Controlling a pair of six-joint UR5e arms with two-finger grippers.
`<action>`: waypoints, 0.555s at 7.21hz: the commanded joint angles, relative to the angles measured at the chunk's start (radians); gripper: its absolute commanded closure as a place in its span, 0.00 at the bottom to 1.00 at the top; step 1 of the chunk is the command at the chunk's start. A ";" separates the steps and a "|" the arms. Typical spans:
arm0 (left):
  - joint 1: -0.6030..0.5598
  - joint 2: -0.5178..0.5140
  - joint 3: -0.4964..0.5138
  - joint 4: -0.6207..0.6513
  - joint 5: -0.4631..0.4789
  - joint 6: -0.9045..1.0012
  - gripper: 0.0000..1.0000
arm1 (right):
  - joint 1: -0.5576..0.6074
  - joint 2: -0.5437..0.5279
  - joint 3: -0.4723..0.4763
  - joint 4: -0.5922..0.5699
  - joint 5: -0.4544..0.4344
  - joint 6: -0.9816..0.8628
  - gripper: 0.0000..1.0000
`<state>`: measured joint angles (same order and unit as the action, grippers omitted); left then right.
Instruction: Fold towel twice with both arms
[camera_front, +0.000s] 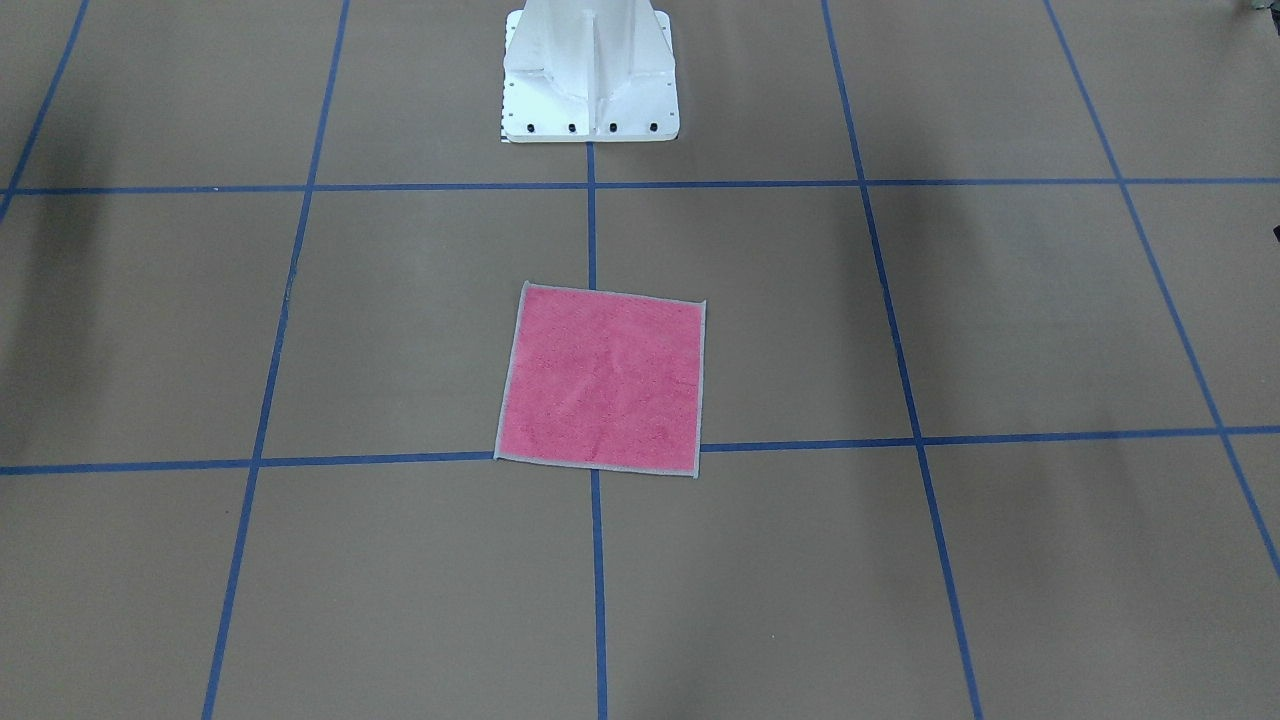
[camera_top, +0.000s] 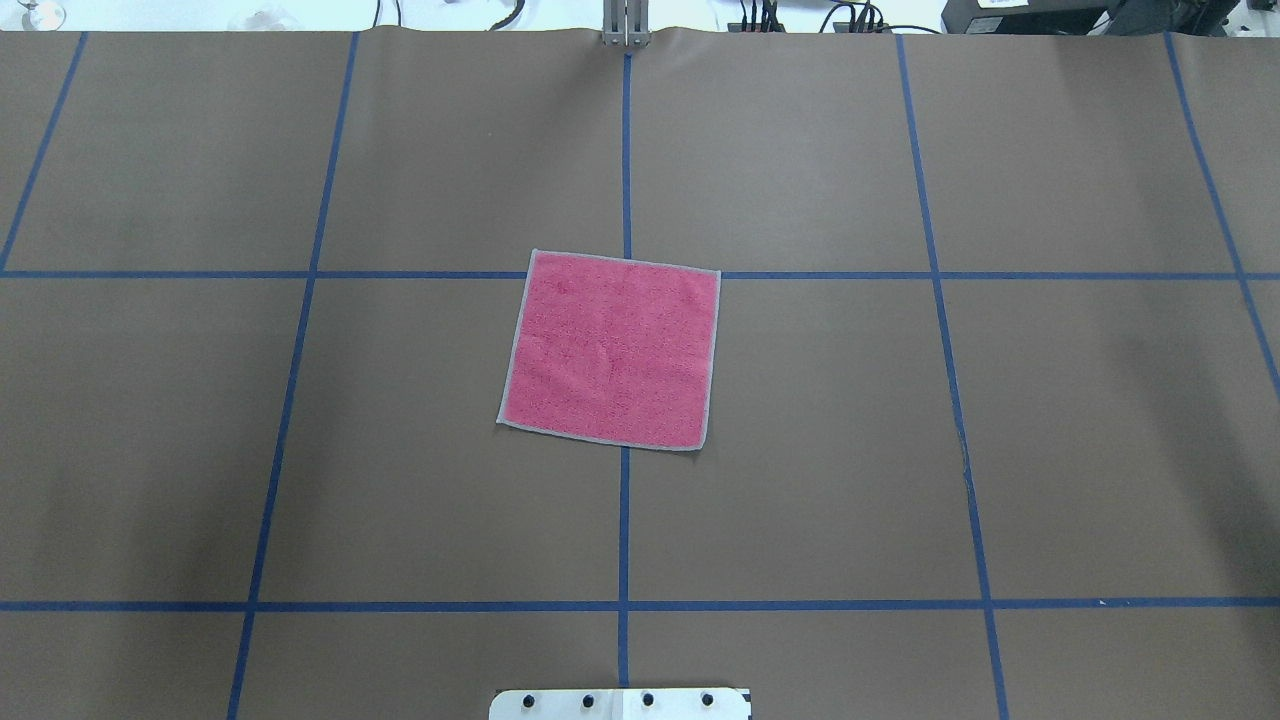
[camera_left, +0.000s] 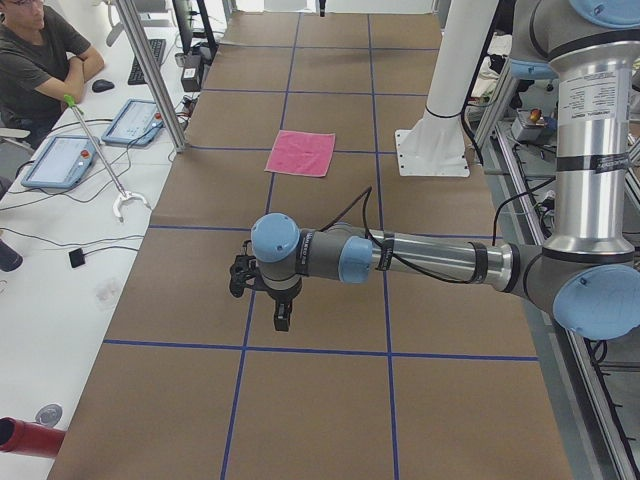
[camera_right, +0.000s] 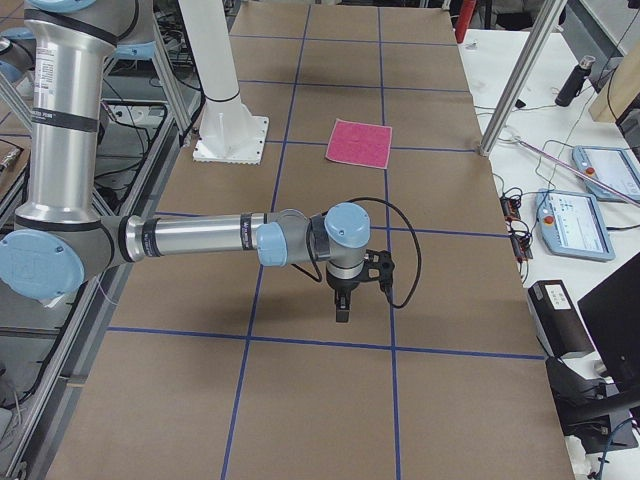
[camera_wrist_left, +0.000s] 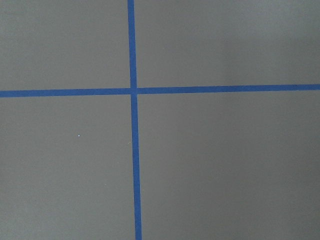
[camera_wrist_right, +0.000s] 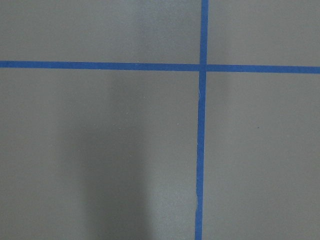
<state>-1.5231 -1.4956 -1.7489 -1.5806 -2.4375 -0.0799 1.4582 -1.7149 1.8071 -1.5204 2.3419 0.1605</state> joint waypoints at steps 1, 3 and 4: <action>0.001 0.000 0.002 -0.001 0.000 -0.001 0.00 | -0.001 0.001 -0.002 0.000 0.005 -0.001 0.00; 0.004 -0.005 0.008 -0.002 0.000 0.000 0.00 | -0.010 0.017 0.000 -0.001 0.014 0.001 0.00; 0.004 -0.005 0.006 -0.002 0.000 0.000 0.00 | -0.010 0.017 -0.003 -0.001 0.014 0.001 0.00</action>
<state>-1.5193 -1.4998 -1.7438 -1.5822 -2.4375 -0.0807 1.4502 -1.7023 1.8067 -1.5211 2.3542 0.1605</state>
